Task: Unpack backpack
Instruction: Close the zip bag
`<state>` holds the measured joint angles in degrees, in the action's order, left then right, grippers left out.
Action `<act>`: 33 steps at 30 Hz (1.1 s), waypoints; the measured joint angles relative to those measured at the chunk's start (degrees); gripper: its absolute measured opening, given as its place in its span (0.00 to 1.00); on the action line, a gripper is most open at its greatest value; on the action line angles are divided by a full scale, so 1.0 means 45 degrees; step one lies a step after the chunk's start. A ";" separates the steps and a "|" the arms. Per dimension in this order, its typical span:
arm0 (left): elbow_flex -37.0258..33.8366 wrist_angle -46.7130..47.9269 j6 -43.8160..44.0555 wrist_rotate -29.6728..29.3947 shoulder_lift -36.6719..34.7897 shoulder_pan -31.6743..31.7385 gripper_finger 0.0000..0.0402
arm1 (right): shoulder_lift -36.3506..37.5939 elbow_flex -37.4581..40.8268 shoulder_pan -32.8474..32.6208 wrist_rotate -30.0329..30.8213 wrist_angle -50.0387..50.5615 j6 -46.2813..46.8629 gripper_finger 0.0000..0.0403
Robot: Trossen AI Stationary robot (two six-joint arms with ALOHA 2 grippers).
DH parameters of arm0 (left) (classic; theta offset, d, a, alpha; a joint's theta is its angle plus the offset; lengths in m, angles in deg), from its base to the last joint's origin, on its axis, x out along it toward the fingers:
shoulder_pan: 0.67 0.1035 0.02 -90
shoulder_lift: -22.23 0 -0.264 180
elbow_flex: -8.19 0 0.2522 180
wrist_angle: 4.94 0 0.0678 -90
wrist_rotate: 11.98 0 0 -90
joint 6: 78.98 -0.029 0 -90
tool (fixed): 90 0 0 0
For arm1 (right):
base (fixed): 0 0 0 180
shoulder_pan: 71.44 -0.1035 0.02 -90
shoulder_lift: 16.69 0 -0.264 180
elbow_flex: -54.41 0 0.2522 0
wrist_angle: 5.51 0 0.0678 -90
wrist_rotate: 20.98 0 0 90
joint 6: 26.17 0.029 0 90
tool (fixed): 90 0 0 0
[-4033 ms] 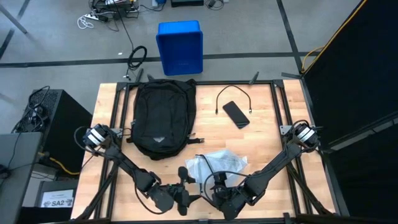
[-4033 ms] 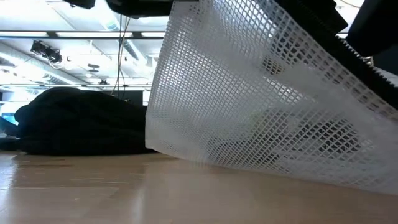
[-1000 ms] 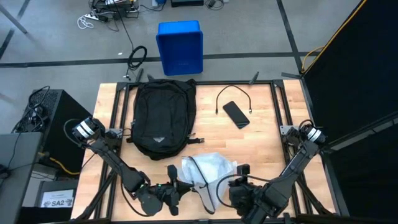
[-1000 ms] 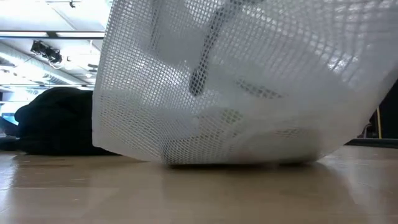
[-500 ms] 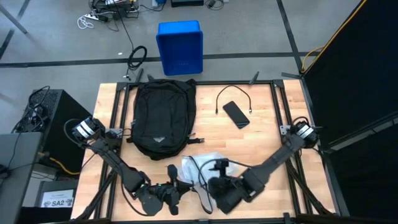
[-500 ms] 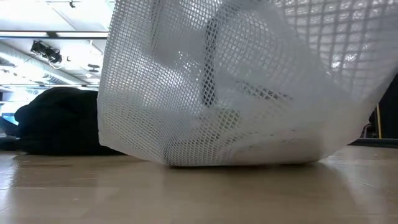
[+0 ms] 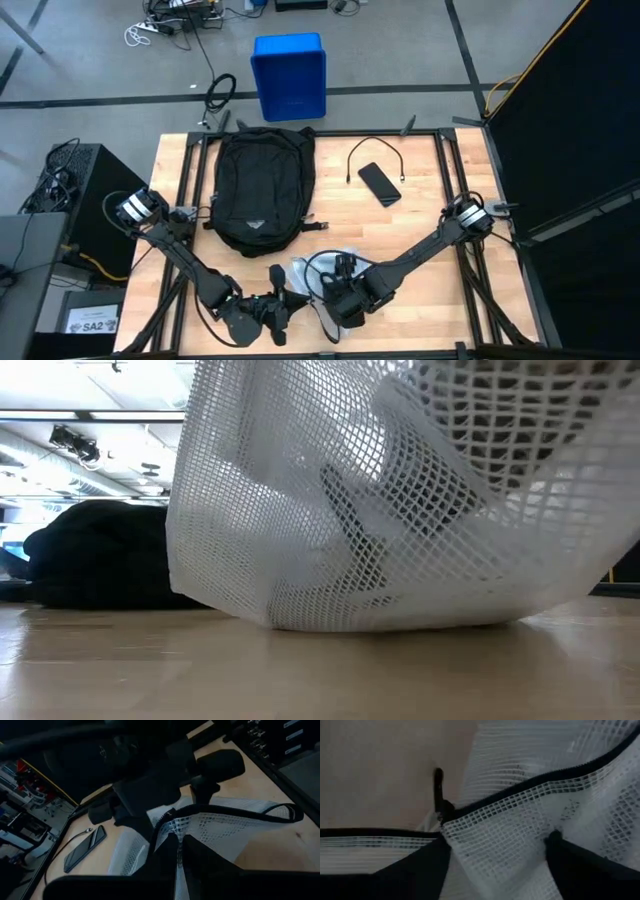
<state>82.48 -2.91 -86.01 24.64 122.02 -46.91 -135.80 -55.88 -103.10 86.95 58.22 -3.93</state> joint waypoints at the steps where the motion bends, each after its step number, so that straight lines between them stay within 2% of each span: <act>1: 0.0000 -0.0007 0.0005 0.0003 0.0000 0.0000 0.00 | 0.0019 0.0042 -0.0010 -0.0033 -0.0079 0.0024 0.63; 4: 0.0000 -0.0013 0.0044 0.0002 0.0000 0.0000 0.00 | 0.0019 0.0072 -0.0053 -0.0053 0.0105 0.0030 0.45; 9: 0.0000 -0.0017 0.0049 -0.0002 0.0000 0.0000 0.00 | 0.0029 0.0072 -0.0236 -0.0331 0.0384 0.0014 0.07; 10: 0.0000 -0.0008 0.0049 0.0003 0.0000 0.0000 0.00 | 0.0029 0.0072 -0.0289 -0.0339 0.0451 0.0006 0.04; 15: 0.0000 0.0185 0.0049 -0.0022 0.0005 -0.0033 0.00 | 0.0034 -0.0137 -0.0742 0.0760 0.1104 0.0080 0.00; 22: 0.0000 0.0919 0.0433 -0.0187 -0.0090 -0.0180 0.00 | 0.0039 -0.1993 -0.1972 0.3802 0.3105 0.0814 0.00; 27: 0.0010 0.2258 0.1593 -0.0492 -0.0529 -0.0477 0.00 | 0.0048 -0.3656 -0.2925 0.6157 0.5084 0.2007 0.00; 33: 0.0010 0.3804 0.2605 -0.1228 -0.1062 -0.1152 0.00 | 0.0066 -0.4624 -0.3709 0.8092 0.6900 0.3754 0.00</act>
<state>82.52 14.20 -74.29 19.12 117.24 -52.09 -135.51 -76.68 -119.79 123.36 89.26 12.96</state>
